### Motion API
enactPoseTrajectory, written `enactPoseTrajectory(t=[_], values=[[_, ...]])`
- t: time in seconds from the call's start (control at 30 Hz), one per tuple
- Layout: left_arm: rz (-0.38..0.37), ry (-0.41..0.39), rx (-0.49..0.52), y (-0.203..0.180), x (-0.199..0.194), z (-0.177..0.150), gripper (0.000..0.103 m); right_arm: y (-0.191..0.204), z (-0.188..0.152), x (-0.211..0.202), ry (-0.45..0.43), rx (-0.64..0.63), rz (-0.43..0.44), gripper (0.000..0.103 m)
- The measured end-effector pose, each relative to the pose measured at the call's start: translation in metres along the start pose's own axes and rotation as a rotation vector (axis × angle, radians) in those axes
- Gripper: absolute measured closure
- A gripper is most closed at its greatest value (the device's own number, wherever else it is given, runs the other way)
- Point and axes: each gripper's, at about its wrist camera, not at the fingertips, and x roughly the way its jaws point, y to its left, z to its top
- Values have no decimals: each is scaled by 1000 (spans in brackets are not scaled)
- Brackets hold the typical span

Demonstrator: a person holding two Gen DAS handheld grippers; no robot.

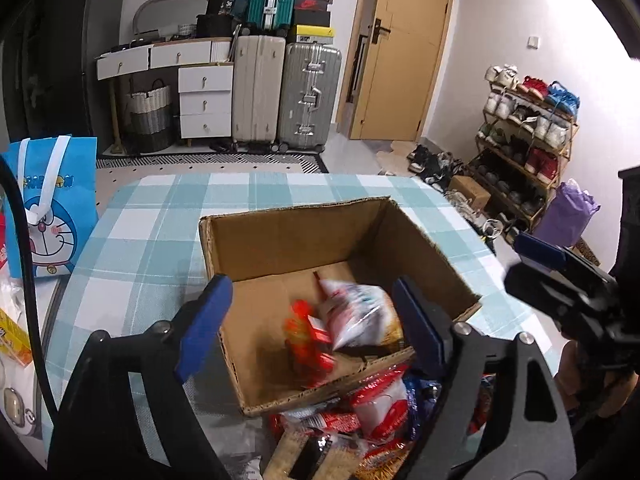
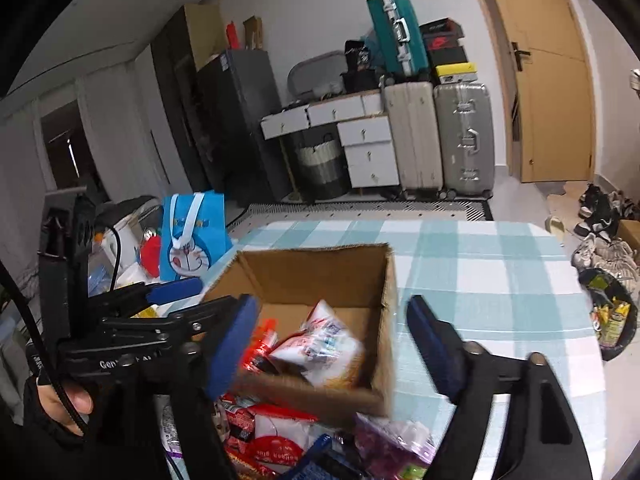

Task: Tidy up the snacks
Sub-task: 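Open both grippers to drop the packets into the box, then move both grippers back toward the remaining snack packets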

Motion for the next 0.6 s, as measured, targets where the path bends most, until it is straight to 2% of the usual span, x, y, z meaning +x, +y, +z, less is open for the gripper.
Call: enactPoseTrajectory(t=[0.03, 0.13, 0.17, 0.6], values=[[5, -1, 0, 0, -3, -1, 20, 0, -1, -6, 1, -2, -10, 3], [24, -23, 3, 1, -17, -8, 3, 1, -8, -22, 2, -21, -23, 0], [28, -32, 5, 1, -25, -11, 1, 2, -11, -26, 3, -25, -19, 0], [59, -45, -2, 14, -95, -60, 1, 9, -55, -66, 48, 9, -26, 0]])
